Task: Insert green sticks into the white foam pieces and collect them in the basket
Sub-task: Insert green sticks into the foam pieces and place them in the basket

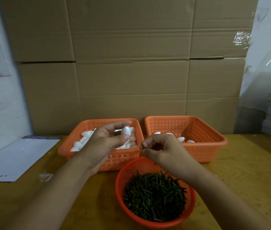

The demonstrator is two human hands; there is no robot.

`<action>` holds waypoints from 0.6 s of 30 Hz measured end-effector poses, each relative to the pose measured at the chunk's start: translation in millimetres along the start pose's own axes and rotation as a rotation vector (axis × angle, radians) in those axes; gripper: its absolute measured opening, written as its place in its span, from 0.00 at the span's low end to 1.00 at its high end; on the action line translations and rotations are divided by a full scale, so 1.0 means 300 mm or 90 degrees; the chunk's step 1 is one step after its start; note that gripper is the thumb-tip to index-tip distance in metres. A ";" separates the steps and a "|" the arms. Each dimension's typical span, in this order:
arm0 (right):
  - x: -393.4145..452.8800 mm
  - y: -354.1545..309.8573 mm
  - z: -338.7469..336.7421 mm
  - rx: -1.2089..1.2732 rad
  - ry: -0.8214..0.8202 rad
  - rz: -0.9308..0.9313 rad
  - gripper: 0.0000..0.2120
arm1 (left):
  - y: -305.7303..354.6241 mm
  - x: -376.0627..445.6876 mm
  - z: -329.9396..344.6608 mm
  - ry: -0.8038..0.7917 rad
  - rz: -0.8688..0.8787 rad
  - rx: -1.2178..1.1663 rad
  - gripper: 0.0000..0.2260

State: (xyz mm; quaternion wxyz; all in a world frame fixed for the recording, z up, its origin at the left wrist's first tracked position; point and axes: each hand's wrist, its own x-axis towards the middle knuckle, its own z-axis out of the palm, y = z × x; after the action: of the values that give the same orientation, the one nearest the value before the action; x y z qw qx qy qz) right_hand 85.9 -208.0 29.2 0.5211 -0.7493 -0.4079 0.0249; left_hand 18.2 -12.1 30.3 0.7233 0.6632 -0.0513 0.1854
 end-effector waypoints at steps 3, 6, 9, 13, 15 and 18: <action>-0.002 0.002 0.003 -0.021 -0.005 -0.012 0.07 | -0.002 -0.002 0.007 -0.009 0.028 0.015 0.16; -0.002 0.003 0.002 -0.032 -0.007 -0.017 0.07 | -0.001 -0.001 0.010 -0.005 0.043 -0.003 0.17; -0.002 0.003 0.000 -0.034 -0.010 -0.018 0.06 | 0.003 -0.002 0.013 0.005 0.041 -0.002 0.15; -0.003 0.001 0.001 -0.051 -0.009 -0.015 0.05 | 0.004 0.001 0.020 0.014 0.016 -0.059 0.15; -0.003 -0.002 0.000 -0.056 -0.012 -0.013 0.05 | 0.007 0.002 0.021 0.009 0.011 -0.074 0.14; -0.004 -0.003 0.000 -0.059 -0.013 -0.013 0.05 | 0.012 -0.001 0.026 -0.007 0.010 -0.078 0.12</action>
State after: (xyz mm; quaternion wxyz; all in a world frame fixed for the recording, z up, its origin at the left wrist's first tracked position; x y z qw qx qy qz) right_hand 84.5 -208.7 29.4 0.4819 -0.7682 -0.4214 0.0083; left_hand 18.1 -19.8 34.5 0.7609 0.6180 -0.0718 0.1841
